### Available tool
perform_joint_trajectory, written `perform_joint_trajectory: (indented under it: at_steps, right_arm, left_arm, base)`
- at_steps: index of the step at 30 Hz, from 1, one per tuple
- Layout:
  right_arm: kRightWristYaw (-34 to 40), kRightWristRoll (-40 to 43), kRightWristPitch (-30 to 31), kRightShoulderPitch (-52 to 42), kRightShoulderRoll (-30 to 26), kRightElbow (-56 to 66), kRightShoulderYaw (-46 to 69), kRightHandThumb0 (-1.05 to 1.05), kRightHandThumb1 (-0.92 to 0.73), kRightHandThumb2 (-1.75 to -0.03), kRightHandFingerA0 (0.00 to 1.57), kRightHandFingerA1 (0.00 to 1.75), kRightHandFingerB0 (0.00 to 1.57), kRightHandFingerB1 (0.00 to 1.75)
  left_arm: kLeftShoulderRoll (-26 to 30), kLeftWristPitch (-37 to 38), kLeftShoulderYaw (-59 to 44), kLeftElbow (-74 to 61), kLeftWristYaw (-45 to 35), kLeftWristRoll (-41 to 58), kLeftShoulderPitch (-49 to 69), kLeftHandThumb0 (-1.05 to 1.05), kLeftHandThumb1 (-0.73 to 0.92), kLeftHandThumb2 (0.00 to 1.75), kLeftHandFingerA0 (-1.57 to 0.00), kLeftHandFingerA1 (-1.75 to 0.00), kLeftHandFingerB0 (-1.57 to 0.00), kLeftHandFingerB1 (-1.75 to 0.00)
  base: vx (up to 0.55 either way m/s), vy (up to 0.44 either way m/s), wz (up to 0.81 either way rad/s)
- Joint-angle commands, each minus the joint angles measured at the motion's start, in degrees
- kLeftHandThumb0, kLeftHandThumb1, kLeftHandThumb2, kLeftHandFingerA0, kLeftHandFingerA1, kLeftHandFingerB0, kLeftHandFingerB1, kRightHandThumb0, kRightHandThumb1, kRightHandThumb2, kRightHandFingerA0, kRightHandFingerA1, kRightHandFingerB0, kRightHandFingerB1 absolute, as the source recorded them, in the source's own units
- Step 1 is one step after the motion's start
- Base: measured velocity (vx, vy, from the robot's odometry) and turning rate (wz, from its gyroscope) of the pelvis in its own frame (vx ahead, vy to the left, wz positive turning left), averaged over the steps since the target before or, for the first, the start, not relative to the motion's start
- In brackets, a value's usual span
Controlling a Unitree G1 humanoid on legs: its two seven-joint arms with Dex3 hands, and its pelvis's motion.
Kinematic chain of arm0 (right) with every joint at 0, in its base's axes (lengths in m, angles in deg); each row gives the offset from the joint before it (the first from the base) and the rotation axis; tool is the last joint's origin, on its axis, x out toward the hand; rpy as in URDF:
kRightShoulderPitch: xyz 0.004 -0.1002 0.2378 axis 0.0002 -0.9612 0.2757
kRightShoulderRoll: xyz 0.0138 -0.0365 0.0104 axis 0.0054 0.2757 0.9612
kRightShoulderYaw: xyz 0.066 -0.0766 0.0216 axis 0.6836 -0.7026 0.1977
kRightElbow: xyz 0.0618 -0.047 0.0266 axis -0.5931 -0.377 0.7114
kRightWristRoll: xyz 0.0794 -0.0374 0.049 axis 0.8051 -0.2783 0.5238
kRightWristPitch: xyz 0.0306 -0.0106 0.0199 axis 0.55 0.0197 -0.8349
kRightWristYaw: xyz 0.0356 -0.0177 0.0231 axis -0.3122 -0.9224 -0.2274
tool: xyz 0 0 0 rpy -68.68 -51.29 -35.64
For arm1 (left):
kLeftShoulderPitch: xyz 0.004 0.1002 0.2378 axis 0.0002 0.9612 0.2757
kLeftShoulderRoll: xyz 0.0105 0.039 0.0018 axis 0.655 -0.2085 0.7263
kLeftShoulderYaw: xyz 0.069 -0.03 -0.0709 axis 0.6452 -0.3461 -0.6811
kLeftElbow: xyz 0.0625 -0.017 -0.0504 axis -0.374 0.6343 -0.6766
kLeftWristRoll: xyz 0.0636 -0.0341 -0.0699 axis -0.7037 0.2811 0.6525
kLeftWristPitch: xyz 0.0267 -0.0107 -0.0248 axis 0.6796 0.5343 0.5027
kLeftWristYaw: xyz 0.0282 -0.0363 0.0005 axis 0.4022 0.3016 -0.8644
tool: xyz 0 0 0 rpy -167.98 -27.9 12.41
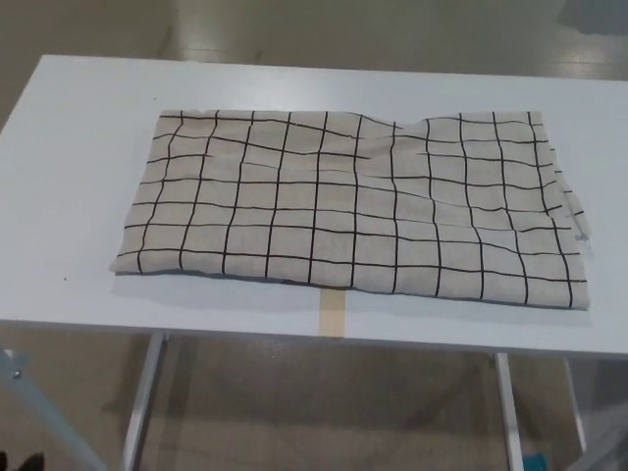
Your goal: Use the left hand to fold a white towel with checkered patterns in half.
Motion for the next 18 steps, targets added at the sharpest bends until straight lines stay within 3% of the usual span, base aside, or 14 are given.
perform_joint_trajectory:
  at_steps: [1, 6, 7, 8, 9, 13, 18]
  right_arm:
    - [-0.6, 3.58, -4.01, -0.49, 1.17, 0.55, 1.45, -0.5, -0.64, -0.59, 0.38, 0.55, 0.35, 0.47]
    - [-0.8, 3.4, -4.46, -0.96, 0.85, 0.65, 1.1, -0.5, -0.64, -0.59, 0.38, 0.55, 0.35, 0.46]
    - [-1.43, 3.9, -4.21, -1.61, 1.24, 1.98, 0.86, -0.5, -0.64, -0.59, 0.38, 0.54, 0.36, 0.46]
    - [-1.83, 4.19, -4.03, -2.08, 1.61, 2.99, 0.59, -0.5, -0.64, -0.59, 0.38, 0.54, 0.36, 0.45]
    - [-2.24, 4.48, -3.76, -2.73, 2.18, 4.37, 0.19, -0.5, -0.64, -0.59, 0.37, 0.54, 0.37, 0.45]
    - [-2.94, 4.18, -1.85, -6.35, 4.39, 11.36, -2.27, -0.5, -0.64, -0.59, 0.37, 0.53, 0.38, 0.45]
    - [-3.74, 0.6, -1.69, -10.26, 4.38, 15.37, -6.22, -0.5, -0.64, -0.59, 0.37, 0.49, 0.37, 0.43]
  left_arm:
    - [-0.09, 3.96, -1.21, 0.76, -0.71, 3.55, 0.32, -0.09, 0.61, 0.58, -0.27, -0.36, -0.3, -0.35]
    - [-0.12, 3.99, -0.87, 0.02, -1.04, 4.09, 0.54, -0.1, 0.61, 0.58, -0.28, -0.36, -0.3, -0.35]
    - [-0.69, 4.88, 0.01, -1.88, -0.29, 3.18, 1.41, -0.13, 0.6, 0.58, -0.2, -0.34, -0.22, -0.32]
    - [-1.05, 5.99, 0.6, -3.19, 0.38, 2.46, 2.17, -0.09, 0.59, 0.99, -0.03, -0.48, -0.01, -0.46]
    - [-1.37, 8.02, 1.12, -4.2, 1.67, 1.35, 3.07, -0.17, 0.52, 0.6, -0.07, -0.26, -0.06, -0.23]
    - [-2.32, 15.28, 2.75, -7.47, 5.02, -1.64, 5.69, -0.22, 0.42, 0.64, 0.0, -0.18, 0.0, -0.11]
    - [-3.46, 25.54, 5.81, -16.58, 1.92, -3.42, 13.25, -0.21, 0.41, 0.56, 0.0, -0.11, 0.0, -0.1]
  base:
    - [0.0, 0.0, 0.0]
    - [0.0, 0.0, 0.0]
    - [0.0, 0.0, 0.0]
    - [0.0, 0.0, 0.0]
    - [0.0, 0.0, 0.0]
    - [0.0, 0.0, 0.0]
    - [0.0, 0.0, 0.0]
